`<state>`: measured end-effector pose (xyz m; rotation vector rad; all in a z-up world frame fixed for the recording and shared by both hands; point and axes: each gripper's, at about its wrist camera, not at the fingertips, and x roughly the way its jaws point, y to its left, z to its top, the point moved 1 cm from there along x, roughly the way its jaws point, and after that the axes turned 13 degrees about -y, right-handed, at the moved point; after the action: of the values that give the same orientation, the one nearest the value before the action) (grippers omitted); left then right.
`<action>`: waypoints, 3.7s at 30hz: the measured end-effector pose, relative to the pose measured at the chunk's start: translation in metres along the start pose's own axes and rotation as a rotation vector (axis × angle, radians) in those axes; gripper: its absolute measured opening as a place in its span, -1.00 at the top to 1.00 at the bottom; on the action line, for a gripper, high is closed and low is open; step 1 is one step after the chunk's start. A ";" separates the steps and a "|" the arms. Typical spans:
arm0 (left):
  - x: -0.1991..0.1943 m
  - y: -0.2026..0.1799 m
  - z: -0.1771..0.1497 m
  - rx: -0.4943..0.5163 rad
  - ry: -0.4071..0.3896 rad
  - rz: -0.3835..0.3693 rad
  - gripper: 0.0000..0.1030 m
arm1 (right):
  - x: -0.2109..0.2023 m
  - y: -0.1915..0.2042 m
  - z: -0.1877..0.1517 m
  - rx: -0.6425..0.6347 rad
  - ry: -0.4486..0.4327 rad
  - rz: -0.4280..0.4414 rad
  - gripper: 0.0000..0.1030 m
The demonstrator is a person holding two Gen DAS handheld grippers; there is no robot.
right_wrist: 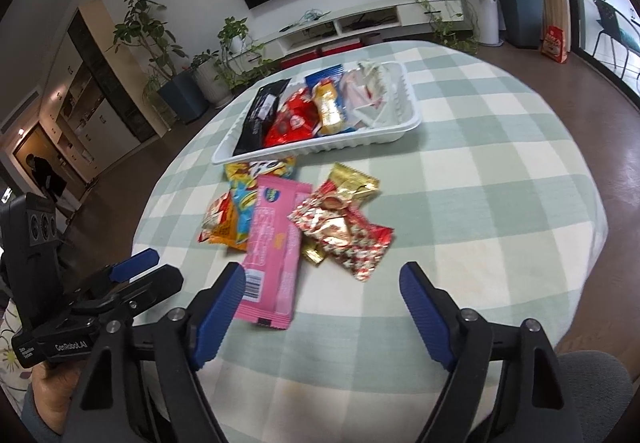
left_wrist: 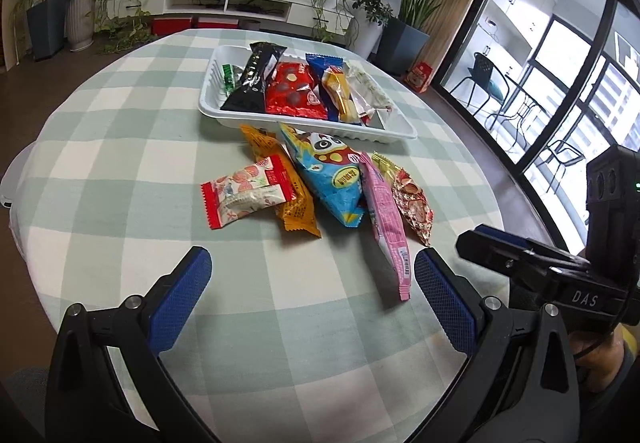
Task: Organize snacks
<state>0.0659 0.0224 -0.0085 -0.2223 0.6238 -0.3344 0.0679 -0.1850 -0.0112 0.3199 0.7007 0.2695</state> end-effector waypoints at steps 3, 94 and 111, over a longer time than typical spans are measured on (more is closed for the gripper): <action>0.000 0.004 0.000 -0.005 0.000 0.001 -0.99 | 0.013 0.007 -0.001 0.020 0.035 0.040 -0.43; 0.132 -0.030 0.062 0.241 0.183 0.005 -0.32 | 0.014 -0.002 -0.036 0.046 0.151 0.032 -0.44; 0.160 -0.044 0.056 0.273 0.246 -0.017 0.09 | 0.012 -0.003 -0.036 0.035 0.132 0.040 -0.44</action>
<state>0.2110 -0.0718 -0.0365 0.0764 0.8104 -0.4633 0.0528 -0.1768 -0.0456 0.3516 0.8305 0.3187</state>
